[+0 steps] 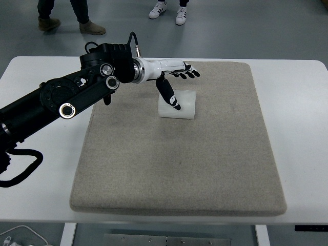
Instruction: Upright white cup
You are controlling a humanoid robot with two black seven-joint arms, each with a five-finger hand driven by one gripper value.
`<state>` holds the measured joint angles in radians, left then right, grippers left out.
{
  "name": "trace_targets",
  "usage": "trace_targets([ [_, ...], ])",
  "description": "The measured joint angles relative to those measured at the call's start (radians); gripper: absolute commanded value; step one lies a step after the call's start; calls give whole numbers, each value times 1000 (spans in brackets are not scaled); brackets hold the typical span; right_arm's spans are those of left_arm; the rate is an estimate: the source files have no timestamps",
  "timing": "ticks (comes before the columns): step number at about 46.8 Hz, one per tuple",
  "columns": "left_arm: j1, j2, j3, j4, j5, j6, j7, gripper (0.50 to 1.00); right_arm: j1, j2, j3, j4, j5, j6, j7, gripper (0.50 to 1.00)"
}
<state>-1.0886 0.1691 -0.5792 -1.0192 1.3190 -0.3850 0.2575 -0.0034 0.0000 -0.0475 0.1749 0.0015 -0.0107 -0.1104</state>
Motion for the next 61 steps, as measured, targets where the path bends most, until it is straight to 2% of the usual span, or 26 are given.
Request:
trace_targets([
  [28, 6, -126, 0, 152, 82, 17, -19, 984, -1, 0, 0, 0, 0, 0, 0, 930],
  [45, 7, -142, 2, 177, 110, 17, -24, 977, -1, 0, 0, 0, 0, 0, 0, 930],
  [53, 7, -142, 54, 179, 107, 29, -30, 975, -1, 0, 0, 0, 0, 0, 0, 930],
  [55, 7, -143, 58, 179, 107, 36, -30, 971, 0, 0, 0, 0, 0, 0, 0, 930],
  [61, 7, -143, 62, 179, 108, 42, -30, 911, 0, 0, 0, 0, 0, 0, 0, 930],
])
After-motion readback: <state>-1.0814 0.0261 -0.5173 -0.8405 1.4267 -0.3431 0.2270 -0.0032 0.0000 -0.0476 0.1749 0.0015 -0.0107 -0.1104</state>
